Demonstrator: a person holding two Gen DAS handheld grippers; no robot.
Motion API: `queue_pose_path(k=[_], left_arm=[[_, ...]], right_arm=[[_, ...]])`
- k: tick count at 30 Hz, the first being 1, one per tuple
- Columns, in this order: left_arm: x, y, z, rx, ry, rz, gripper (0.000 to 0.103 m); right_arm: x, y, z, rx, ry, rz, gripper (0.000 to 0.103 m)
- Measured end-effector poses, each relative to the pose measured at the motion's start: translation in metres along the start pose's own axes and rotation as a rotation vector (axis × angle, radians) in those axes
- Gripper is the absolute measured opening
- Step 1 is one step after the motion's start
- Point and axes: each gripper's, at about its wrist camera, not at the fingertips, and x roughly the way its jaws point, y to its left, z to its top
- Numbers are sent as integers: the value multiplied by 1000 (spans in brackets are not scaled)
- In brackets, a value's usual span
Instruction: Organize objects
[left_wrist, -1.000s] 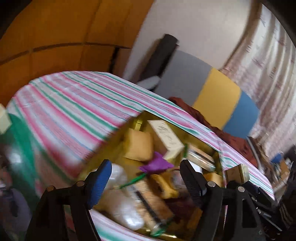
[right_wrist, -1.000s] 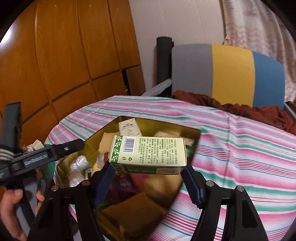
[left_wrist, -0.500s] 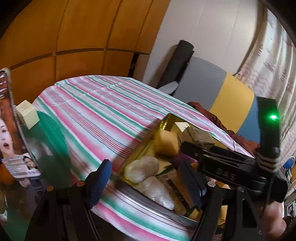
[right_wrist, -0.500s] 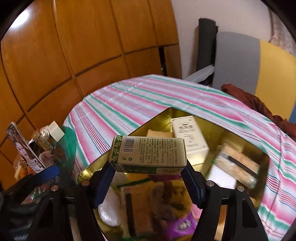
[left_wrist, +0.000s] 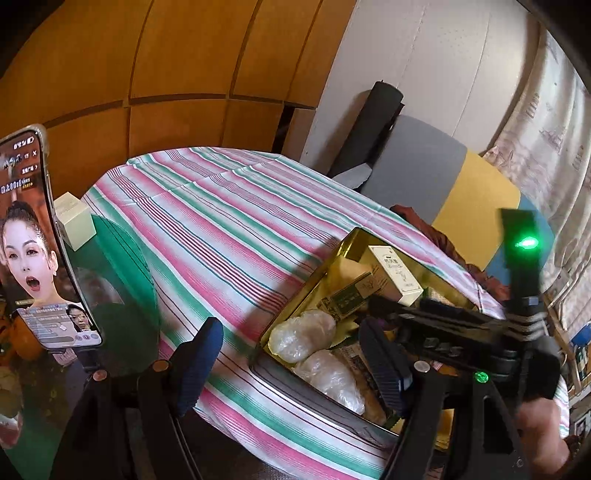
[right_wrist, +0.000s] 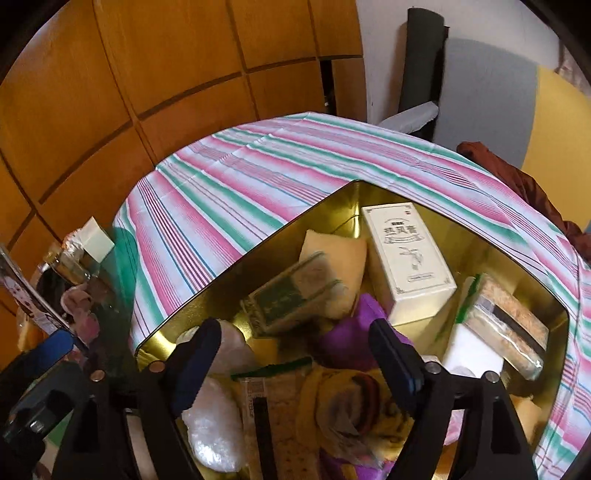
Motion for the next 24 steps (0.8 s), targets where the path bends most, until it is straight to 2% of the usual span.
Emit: queue_pose_path(k=[5,8,14,19,24], left_arm=[[5,-7,-3,-4,49,19,77],[9,-13,-7,8,78,19,77],[4,-28,-9,65,75,46,77],[-2,-41,-8,111,61,63,77],[-9,-54,-8,164,37,91,77]], right_arm=[[-39,-8,-8,40,-90,-30,91],[-60,-13,-16,60,-110,-54,93],[-82,-18,-31,64,-76,-183,98],[-94,-23,-45,99,-41,-241,101],[-112,-29,-57,154,-46,-276,103]])
